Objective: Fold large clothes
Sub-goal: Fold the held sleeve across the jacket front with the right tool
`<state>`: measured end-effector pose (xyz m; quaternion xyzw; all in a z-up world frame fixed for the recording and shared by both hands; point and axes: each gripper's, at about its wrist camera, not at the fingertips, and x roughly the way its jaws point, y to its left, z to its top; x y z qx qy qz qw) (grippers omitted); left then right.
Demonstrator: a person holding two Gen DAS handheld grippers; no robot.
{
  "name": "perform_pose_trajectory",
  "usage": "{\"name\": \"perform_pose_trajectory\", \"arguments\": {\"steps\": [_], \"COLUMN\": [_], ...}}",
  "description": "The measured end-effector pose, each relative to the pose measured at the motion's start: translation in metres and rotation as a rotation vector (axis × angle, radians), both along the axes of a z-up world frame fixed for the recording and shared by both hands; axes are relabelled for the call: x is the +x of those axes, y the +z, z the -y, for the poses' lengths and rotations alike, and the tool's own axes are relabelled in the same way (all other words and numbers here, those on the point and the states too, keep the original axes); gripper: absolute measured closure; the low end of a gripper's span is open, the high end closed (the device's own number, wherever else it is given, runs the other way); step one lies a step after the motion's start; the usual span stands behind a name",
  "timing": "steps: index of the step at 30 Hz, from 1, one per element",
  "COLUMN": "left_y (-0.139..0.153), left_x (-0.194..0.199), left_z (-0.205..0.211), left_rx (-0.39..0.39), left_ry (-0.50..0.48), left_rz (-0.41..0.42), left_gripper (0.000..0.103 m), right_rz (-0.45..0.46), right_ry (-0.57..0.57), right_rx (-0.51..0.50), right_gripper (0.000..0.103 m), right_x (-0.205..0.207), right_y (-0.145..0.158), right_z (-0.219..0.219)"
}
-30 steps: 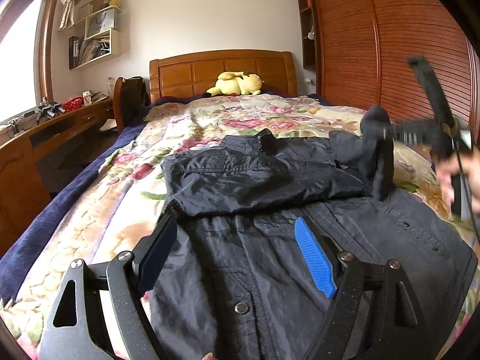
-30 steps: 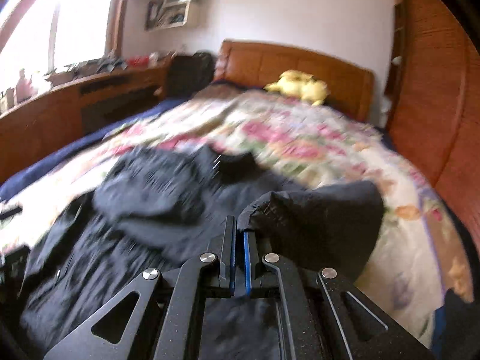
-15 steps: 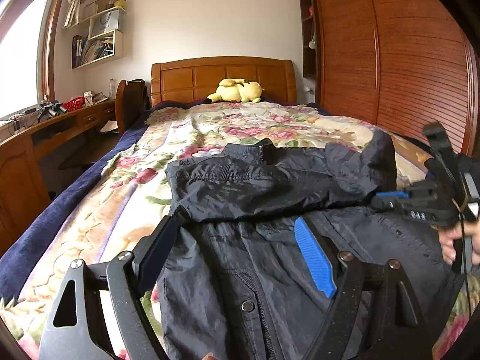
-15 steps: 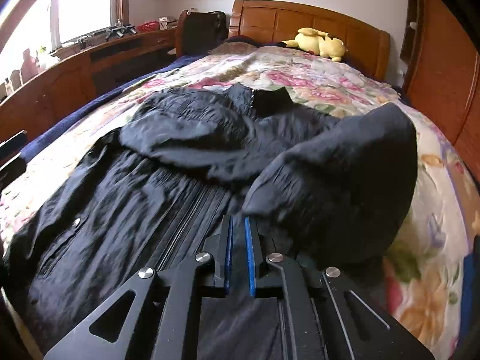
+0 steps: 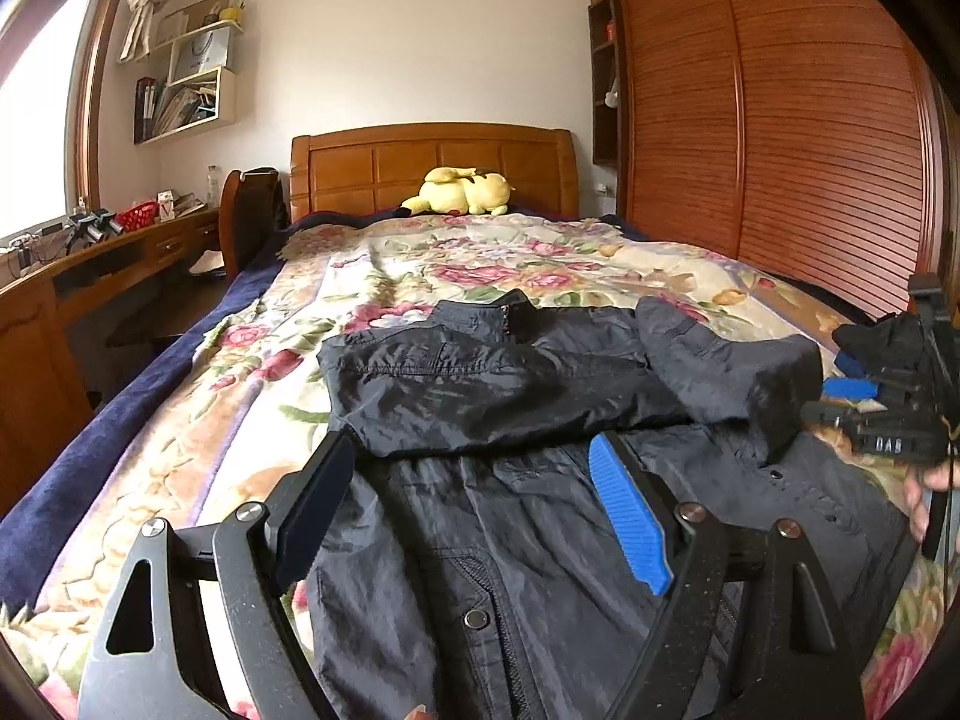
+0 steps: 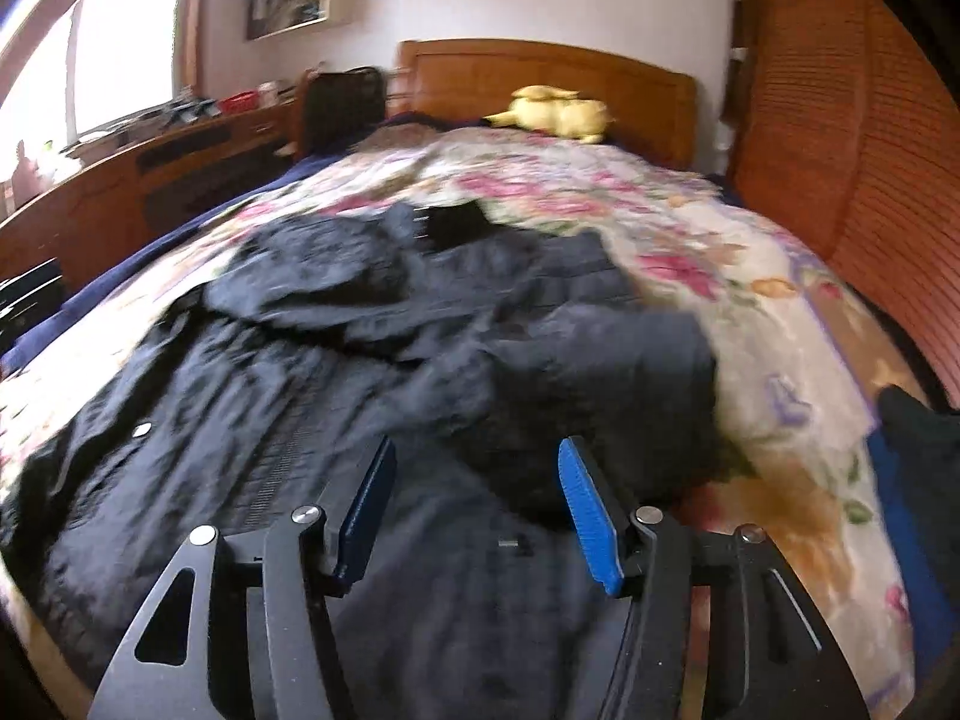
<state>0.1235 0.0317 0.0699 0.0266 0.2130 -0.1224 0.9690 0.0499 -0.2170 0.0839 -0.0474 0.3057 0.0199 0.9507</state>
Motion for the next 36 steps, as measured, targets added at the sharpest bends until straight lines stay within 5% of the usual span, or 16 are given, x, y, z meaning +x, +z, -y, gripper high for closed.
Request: {"name": "perform_pose_trajectory", "arguments": {"steps": [9,19,21,23,25,36], "left_y": [-0.002,-0.006,-0.006,-0.006,-0.006,0.000], "left_x": [-0.001,0.000,0.001,0.001,0.001,-0.001], "left_z": [0.000,0.007,0.007,0.008,0.008,-0.006], "left_rx": [-0.002,0.014,0.011,0.013,0.013,-0.004], "left_ry": [-0.006,-0.017,-0.017,-0.016,-0.016,-0.005], "left_rz": [0.000,-0.013,-0.015,-0.016,-0.016,-0.011], "left_gripper": [0.021,0.021,0.021,0.021,0.021,0.021], "right_rz": [0.007,-0.185,-0.186,-0.200,-0.186,0.004], "right_ry": [-0.179,-0.025,-0.010,-0.007,0.014,0.275], "right_rx": [0.045,0.149,0.151,0.116,0.072,0.025], "right_gripper": [0.039,0.039,0.046,0.080,0.094,0.096], "right_x": [0.045,0.106,0.108,0.111,0.109,0.094], "right_y": [-0.015,-0.051,-0.052,-0.053,-0.049,0.035], "right_z": [0.064,0.071,0.066,0.062,0.050,-0.064]}}
